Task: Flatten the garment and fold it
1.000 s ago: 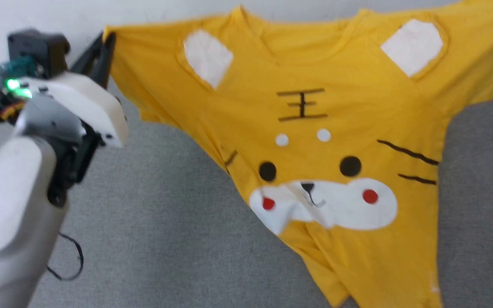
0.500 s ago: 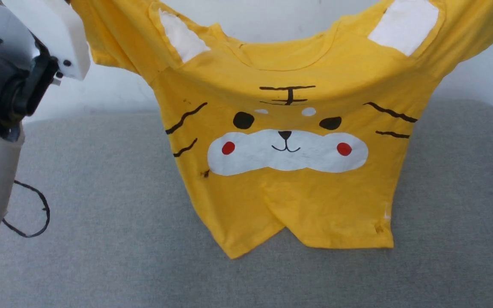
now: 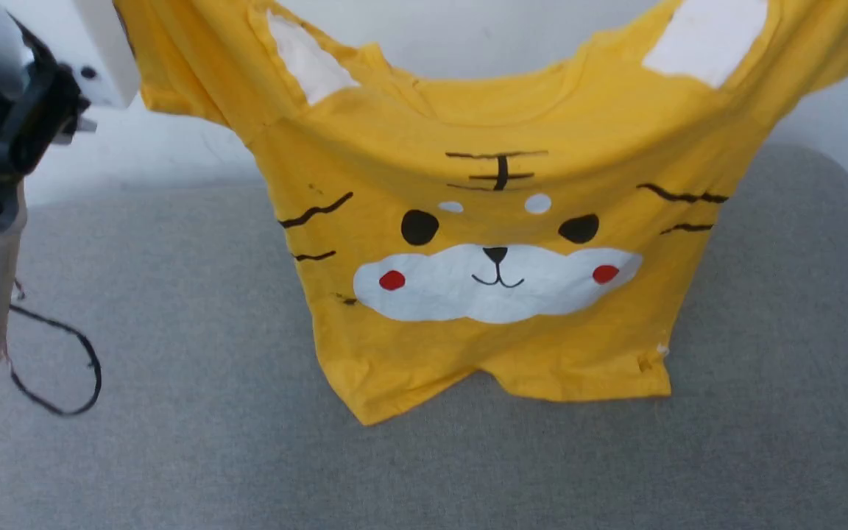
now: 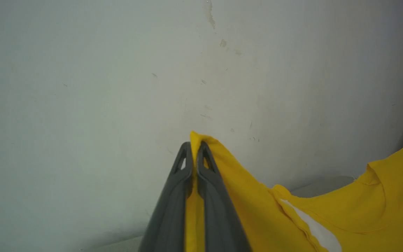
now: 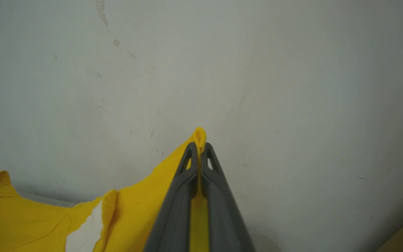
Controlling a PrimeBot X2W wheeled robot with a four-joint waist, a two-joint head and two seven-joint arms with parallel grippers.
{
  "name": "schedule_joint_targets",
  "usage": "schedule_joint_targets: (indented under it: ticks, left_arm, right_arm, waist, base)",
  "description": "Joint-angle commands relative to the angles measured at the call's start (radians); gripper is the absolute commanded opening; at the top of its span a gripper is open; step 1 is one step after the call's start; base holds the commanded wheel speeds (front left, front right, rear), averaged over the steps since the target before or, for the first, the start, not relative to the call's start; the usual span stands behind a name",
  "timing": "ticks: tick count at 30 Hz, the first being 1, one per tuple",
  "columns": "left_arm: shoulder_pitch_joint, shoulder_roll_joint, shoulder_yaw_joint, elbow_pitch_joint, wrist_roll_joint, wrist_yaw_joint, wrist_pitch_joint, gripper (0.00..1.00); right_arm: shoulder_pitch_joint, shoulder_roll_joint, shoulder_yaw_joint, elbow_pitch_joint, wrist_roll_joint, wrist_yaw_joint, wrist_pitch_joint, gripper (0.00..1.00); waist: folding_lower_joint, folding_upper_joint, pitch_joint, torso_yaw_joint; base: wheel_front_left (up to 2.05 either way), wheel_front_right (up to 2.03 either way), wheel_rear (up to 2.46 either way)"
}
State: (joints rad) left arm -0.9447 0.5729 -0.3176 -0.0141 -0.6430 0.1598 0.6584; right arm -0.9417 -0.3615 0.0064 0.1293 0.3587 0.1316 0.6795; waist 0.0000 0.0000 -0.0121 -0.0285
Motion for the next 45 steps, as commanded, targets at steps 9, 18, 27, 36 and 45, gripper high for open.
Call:
schedule_joint_targets:
  ticks: [9,18,27,36,45]
  left_arm:
    - [-0.337,-0.107,0.027,0.167,0.098,0.073,-0.156,0.0]
    - [-0.656,-0.152,0.057,0.371,0.188,0.075,-0.427,0.0]
    - [-0.724,-0.19,0.059,0.491,0.151,-0.048,-0.633,0.0]
    - [-0.612,-0.205,0.021,0.588,0.123,-0.164,-0.746,0.0]
    - [-0.334,-0.167,-0.001,0.446,0.061,-0.225,-0.735,0.0]
  right_arm:
    - [-0.322,0.055,0.034,0.152,-0.111,-0.001,-0.047,0.0]
    - [-0.649,0.075,0.108,0.355,-0.211,-0.001,-0.244,0.0]
    - [-0.781,-0.003,0.179,0.489,-0.242,-0.001,-0.388,0.0]
    - [-0.737,-0.051,0.285,0.549,-0.147,-0.001,-0.479,0.0]
    - [-0.482,-0.15,0.379,0.35,0.105,-0.001,-0.522,0.0]
  waist:
    - [0.0,0.0,0.323,-0.003]
    - [0.0,0.0,0.466,-0.013]
    - [0.0,0.0,0.616,0.03]
    - [0.0,0.0,0.68,0.053]
    - [0.0,0.0,0.58,0.043]
  base:
    - [0.0,0.0,0.0]
    - [0.0,0.0,0.0]
    - [0.0,0.0,0.0]
    - [0.0,0.0,0.0]
    - [0.0,0.0,0.0]
